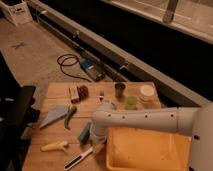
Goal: Place brush in paper cup
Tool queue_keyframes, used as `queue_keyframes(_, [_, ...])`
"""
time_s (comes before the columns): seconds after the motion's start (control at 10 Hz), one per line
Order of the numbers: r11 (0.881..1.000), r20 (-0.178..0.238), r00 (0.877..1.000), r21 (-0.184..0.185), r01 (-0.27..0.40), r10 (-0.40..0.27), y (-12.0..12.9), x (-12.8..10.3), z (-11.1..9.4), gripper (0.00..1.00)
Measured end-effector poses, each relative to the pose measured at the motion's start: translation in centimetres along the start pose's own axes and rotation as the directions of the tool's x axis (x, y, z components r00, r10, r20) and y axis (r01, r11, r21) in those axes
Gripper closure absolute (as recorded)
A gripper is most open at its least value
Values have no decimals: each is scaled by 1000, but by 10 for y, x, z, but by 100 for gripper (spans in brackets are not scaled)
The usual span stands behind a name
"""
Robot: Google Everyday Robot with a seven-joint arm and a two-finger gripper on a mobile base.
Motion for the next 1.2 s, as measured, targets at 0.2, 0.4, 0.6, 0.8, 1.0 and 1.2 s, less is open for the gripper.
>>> queue_keyframes(0.2, [1000,-7,1000,-1,8,-8,1,0,1,87])
queue_keyframes(0.4, [1000,-8,1000,15,28,-28,-3,-10,2,100])
queue_keyframes(0.6, [999,-6,999,23,34,-34,-3,-10,2,100])
queue_keyframes(0.8, [998,4,999,39,44,-44,-5,-12,-2,100])
queue_keyframes(1.0, [995,22,998,74,65,-67,-9,-18,-26,100])
queue_keyframes(1.2, [989,40,994,109,101,-106,-13,-29,-54,100])
